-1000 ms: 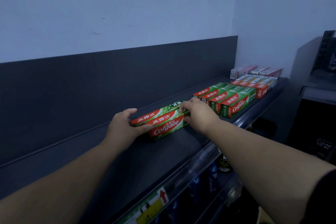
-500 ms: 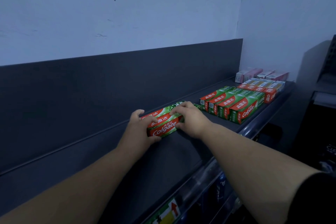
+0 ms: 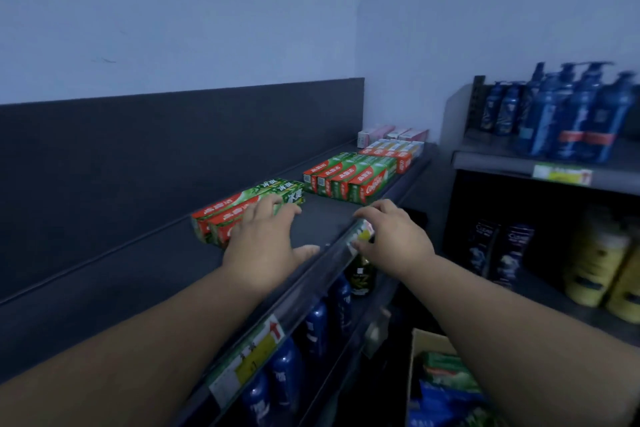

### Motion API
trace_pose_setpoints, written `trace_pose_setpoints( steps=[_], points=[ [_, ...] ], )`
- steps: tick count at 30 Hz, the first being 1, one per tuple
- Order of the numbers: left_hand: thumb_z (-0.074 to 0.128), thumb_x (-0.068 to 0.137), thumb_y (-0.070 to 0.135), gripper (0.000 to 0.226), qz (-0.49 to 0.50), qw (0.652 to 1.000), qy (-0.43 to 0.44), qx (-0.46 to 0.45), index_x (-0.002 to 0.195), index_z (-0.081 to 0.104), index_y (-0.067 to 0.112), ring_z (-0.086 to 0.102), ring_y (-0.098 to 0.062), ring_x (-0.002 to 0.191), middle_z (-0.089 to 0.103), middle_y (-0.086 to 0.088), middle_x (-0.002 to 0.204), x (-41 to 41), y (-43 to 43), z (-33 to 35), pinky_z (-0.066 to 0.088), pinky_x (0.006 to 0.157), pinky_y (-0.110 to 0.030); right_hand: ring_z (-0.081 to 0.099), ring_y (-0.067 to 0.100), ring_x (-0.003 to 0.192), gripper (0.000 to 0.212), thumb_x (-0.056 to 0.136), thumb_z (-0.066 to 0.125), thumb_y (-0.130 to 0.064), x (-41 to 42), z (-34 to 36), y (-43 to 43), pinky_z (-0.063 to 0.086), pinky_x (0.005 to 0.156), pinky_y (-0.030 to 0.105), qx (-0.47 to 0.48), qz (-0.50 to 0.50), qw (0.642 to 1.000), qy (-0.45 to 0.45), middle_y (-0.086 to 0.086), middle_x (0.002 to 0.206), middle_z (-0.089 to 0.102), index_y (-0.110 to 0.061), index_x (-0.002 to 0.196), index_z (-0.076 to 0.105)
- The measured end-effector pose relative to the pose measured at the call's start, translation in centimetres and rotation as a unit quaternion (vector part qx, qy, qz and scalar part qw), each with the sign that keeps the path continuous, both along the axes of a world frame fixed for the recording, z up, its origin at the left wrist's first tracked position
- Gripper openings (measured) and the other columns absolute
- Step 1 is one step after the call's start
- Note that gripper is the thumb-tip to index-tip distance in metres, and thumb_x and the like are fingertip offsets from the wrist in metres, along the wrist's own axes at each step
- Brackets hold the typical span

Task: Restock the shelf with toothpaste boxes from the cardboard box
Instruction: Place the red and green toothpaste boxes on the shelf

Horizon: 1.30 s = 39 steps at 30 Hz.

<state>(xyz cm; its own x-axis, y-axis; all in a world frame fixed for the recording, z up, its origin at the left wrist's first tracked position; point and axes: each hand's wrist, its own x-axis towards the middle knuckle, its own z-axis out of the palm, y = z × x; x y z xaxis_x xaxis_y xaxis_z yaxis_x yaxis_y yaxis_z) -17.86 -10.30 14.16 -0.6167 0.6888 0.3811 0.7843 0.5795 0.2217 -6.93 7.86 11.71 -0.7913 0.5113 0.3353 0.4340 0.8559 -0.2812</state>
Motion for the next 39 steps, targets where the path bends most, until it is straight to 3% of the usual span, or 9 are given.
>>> trace_pose_setpoints(
  steps=[6,16,26,34,39],
  points=[
    [0.057,0.081,0.064,0.072,-0.096,0.995,0.003,-0.034,0.142,0.032,0.033,0.020,-0.021,0.140,0.022,0.004,0.150,7.6,3.7,-2.1,0.025,0.112,-0.038,0.039,0.022,0.129,0.053,0.090,0.058,-0.050,10.5,-2.8,1.4,0.046,0.094,0.037,0.002,-0.101,0.993,-0.063,-0.005,0.142,0.037,-0.034,0.138,0.043],
    [0.058,0.081,0.064,0.074,-0.184,0.972,-0.090,-0.117,0.143,0.030,0.033,0.018,-0.018,0.141,0.021,0.006,0.150,18.4,8.5,-11.4,0.024,0.115,-0.039,0.036,0.025,0.132,0.061,0.089,0.059,-0.054,25.8,-10.3,4.5,0.038,0.107,0.042,-0.044,-0.200,0.969,-0.142,-0.002,0.145,0.035,-0.033,0.142,0.038],
    [0.064,0.080,0.059,0.078,-0.140,0.960,-0.165,-0.178,0.144,0.033,0.028,0.029,-0.016,0.136,0.028,0.006,0.148,26.0,13.4,-19.7,0.033,0.110,-0.034,0.042,0.023,0.126,0.061,0.085,0.062,-0.052,34.4,-18.0,9.1,0.043,0.102,0.040,-0.124,-0.187,0.955,-0.196,0.000,0.140,0.041,-0.031,0.139,0.043],
    [0.060,0.091,0.040,0.071,-0.058,0.949,-0.235,-0.200,0.149,0.022,0.026,0.028,-0.022,0.137,0.024,0.001,0.152,27.3,16.7,-24.7,0.032,0.112,-0.040,0.044,0.021,0.123,0.063,0.087,0.061,-0.053,35.3,-23.8,12.1,0.044,0.101,0.039,-0.208,-0.134,0.950,-0.192,-0.002,0.140,0.040,-0.035,0.142,0.038],
    [0.062,0.090,0.036,0.073,-0.022,0.943,-0.284,-0.171,0.150,0.022,0.020,0.038,-0.021,0.132,0.032,-0.002,0.149,27.4,18.3,-26.2,0.036,0.108,-0.037,0.042,0.020,0.127,0.062,0.086,0.065,-0.048,35.1,-25.5,13.4,0.043,0.104,0.039,-0.248,-0.117,0.947,-0.168,-0.004,0.143,0.037,-0.035,0.141,0.040]
  ],
)
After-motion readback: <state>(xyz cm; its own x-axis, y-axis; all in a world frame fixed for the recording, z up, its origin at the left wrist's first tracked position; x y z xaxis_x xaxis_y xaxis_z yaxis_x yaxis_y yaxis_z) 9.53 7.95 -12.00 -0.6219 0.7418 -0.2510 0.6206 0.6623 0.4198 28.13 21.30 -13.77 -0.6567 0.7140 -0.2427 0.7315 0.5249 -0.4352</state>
